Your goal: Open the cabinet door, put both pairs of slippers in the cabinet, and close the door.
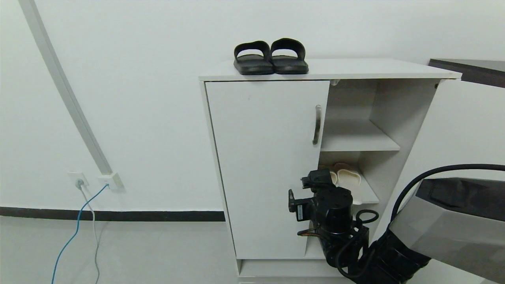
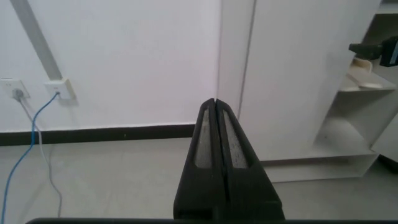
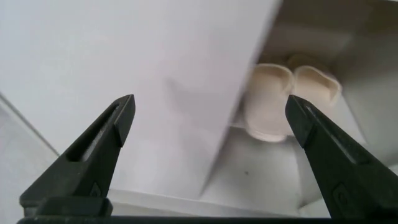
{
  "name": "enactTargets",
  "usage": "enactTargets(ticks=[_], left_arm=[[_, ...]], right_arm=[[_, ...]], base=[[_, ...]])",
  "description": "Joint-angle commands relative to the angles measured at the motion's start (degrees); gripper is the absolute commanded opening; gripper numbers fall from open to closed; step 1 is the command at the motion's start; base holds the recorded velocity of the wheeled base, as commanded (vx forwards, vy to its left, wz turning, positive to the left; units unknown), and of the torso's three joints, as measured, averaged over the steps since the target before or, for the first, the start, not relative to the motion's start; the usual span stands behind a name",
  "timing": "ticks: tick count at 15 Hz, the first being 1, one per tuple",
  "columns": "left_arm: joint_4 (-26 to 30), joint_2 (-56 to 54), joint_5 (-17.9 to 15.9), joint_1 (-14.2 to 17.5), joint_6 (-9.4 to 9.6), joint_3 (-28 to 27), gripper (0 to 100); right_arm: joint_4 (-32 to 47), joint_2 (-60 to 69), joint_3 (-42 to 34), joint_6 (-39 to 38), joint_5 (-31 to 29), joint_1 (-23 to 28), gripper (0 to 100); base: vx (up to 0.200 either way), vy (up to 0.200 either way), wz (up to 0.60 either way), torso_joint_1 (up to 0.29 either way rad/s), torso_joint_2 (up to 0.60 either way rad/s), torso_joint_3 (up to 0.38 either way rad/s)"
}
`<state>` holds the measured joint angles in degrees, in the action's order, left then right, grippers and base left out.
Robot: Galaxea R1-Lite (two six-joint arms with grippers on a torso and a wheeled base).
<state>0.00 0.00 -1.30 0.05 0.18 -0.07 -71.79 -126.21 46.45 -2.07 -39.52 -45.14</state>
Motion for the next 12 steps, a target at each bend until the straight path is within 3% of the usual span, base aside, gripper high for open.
enactTargets(ticks=[1,12], left_arm=[[0.0,0.0,-0.01,0.04,-0.01,-0.01,0],[0.0,0.0,0.07,0.04,0.17,0.07,0]], right_arm=[[-0.63,-0.09,-0.74,0.4,0.23,-0.03,100],[-5.11,-0.09,-2.59,3.74,1.2,-0.03,100]], base=[[0.0,0.0,0.0,0.0,0.0,0.0],[0.0,0.0,0.0,0.0,0.0,0.0]])
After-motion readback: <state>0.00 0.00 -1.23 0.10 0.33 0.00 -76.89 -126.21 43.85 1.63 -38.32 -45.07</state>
